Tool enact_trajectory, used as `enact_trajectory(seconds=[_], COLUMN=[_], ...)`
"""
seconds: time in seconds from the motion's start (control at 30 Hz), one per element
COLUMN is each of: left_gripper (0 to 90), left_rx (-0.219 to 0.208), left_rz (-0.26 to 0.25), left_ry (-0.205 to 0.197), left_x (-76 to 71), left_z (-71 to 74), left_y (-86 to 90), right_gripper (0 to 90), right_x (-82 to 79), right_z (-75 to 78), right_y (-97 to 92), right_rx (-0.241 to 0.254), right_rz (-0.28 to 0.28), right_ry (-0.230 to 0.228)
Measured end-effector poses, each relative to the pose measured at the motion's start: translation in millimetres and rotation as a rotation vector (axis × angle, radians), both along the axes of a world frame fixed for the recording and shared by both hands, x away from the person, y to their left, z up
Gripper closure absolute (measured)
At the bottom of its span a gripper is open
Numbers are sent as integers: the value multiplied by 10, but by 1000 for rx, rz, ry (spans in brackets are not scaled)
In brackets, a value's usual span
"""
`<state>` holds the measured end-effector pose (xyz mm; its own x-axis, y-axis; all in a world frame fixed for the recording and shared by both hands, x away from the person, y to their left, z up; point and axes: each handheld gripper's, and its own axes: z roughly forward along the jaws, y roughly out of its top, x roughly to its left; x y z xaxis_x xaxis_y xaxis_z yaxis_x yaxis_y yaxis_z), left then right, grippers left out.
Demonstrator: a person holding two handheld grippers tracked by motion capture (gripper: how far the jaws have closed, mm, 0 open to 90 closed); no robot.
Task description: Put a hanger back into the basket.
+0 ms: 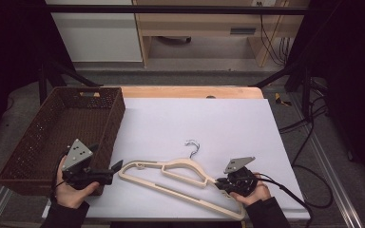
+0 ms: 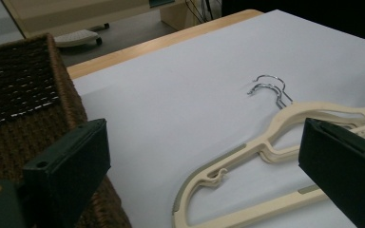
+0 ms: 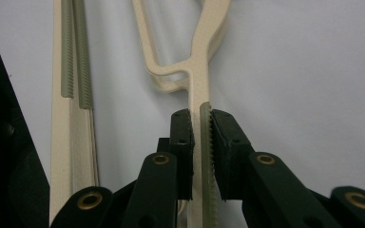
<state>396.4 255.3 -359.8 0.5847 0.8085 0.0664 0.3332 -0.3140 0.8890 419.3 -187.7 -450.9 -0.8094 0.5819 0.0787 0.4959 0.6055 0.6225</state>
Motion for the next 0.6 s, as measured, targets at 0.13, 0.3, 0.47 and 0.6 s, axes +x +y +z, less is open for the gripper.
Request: enact_trajectory(seconds=[0.13, 0.3, 0.47, 0.6], left_gripper=[33, 39, 48, 60], left_rx=[17, 49, 77, 104], left_rz=[-32, -71, -117, -159], left_ry=[26, 70, 111, 153], left_x=[27, 138, 267, 402], left_z=[-19, -49, -95, -167], left_y=[-160, -395, -635, -835], right_gripper=[794, 795, 795, 795], right_x=[-12, -17, -26, -24], right_z=[34, 85, 126, 133], right_y=[-1, -2, -19, -21], right_rx=[7, 4, 12, 10], right_rz=[0, 8, 4, 14], right_ry=[-19, -38, -48, -57])
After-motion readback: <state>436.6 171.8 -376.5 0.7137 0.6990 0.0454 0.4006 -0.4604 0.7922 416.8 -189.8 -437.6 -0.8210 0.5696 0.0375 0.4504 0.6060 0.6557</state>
